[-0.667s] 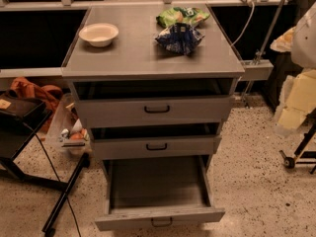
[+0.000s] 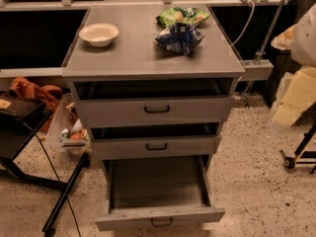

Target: Place blue chip bag into bottom drawer

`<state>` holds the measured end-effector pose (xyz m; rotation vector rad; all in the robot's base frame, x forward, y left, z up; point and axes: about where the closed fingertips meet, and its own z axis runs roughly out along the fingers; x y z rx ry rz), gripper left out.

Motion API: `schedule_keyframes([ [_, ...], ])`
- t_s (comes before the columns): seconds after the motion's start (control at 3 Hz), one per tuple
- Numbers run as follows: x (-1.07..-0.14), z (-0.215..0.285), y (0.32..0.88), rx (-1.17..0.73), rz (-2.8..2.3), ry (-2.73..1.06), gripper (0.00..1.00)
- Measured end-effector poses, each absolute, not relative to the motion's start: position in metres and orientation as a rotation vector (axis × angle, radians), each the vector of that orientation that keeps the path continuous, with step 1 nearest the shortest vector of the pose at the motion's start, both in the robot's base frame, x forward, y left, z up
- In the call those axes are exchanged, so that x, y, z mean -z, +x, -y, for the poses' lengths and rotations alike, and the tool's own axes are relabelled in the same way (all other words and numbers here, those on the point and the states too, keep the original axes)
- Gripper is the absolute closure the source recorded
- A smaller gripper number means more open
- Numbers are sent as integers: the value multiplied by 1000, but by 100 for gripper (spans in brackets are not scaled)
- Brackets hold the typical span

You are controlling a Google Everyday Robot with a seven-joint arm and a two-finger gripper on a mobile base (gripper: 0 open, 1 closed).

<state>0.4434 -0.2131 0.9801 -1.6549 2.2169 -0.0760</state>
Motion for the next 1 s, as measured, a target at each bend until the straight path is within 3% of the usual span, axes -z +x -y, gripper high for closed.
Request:
schedule_keyframes([
  [1.0,-995,157,570,-66,-2069,-1189,0],
])
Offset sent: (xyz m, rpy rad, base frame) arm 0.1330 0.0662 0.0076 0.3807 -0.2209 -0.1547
